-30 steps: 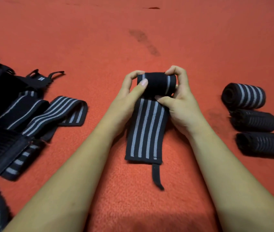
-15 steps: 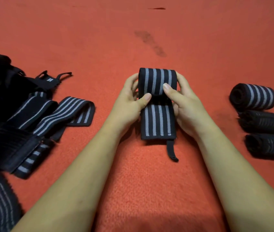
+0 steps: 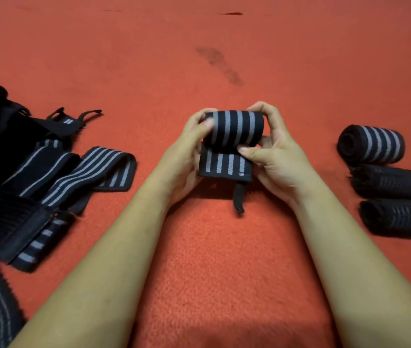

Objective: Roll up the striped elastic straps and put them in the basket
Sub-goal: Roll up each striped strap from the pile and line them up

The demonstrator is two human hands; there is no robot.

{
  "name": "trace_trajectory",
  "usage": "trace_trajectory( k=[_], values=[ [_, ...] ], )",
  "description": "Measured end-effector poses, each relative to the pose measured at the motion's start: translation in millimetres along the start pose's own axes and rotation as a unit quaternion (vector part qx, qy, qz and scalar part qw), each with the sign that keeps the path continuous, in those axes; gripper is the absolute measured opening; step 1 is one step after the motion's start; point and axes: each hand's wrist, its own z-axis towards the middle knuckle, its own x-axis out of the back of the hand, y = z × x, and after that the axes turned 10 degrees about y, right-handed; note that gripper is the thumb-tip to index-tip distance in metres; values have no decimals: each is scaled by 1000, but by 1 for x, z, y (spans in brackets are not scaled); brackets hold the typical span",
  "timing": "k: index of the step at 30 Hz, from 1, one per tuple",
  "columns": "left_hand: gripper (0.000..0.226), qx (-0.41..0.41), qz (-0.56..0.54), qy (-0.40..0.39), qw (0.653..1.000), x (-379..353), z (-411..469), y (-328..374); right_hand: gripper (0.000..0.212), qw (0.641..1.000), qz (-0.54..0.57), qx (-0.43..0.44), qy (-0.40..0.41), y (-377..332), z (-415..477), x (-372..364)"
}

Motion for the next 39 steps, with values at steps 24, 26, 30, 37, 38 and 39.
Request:
trace_trajectory(
  k=[24, 26, 30, 37, 38, 39],
  values=[
    [67, -134, 241, 51, 960, 0, 1, -20, 70, 978, -183, -1, 104, 7, -1, 20],
    [66, -126, 258, 50, 957, -8, 0, -23, 73, 972, -203, 3, 115, 4, -9, 27],
    [64, -82, 260, 15, 962, -39, 10, -30, 73, 935, -296, 48, 189, -16, -26, 51],
    [66, -113, 324, 7, 939, -105, 53, -47, 58, 873, -364, 55, 319, -34, -26, 99],
    [66, -113, 329, 14, 938, -109, 59, -51, 55, 866, -370, 55, 331, -33, -25, 102],
    [66, -112, 337, 20, 935, -111, 64, -55, 53, 859, -379, 54, 339, -31, -23, 103]
  ],
)
